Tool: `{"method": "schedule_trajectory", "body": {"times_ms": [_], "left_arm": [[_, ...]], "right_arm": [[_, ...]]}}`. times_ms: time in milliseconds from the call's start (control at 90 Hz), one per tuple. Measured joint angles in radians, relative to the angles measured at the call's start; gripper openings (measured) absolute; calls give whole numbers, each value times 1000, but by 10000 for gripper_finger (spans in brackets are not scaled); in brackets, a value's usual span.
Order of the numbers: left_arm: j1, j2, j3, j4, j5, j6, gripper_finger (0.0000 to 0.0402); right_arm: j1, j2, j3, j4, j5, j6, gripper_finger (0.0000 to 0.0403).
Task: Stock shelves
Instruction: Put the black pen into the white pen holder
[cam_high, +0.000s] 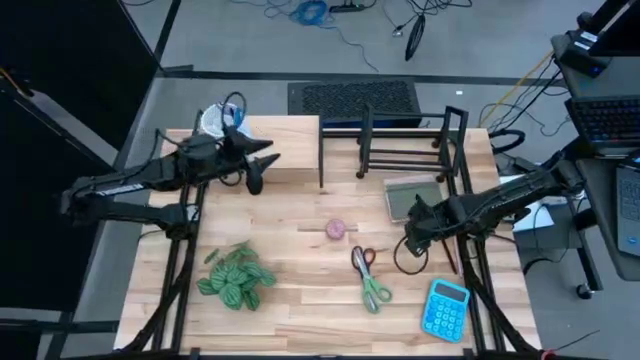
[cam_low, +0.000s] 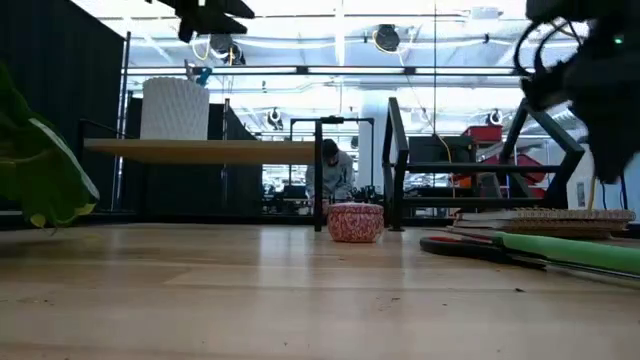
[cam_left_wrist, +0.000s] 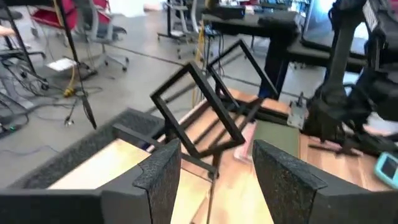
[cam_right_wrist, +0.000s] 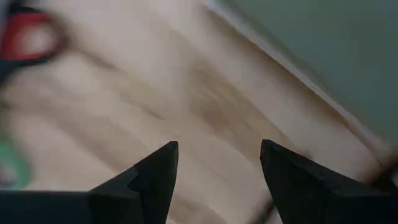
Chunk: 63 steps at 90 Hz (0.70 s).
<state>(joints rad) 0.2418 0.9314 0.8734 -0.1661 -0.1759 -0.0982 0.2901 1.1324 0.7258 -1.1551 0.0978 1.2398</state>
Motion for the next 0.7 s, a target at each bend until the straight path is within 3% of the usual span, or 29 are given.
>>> {"method": "schedule_trajectory", "body": {"times_ms": [367, 700], "left_arm": [[-53, 137, 0, 0, -1, 0, 185], [-82, 206, 0, 2, -2, 1, 185]], "right_arm": [[0, 37, -13, -52, 1, 87, 210], [-3, 164, -12, -57, -102, -29, 210]]}}
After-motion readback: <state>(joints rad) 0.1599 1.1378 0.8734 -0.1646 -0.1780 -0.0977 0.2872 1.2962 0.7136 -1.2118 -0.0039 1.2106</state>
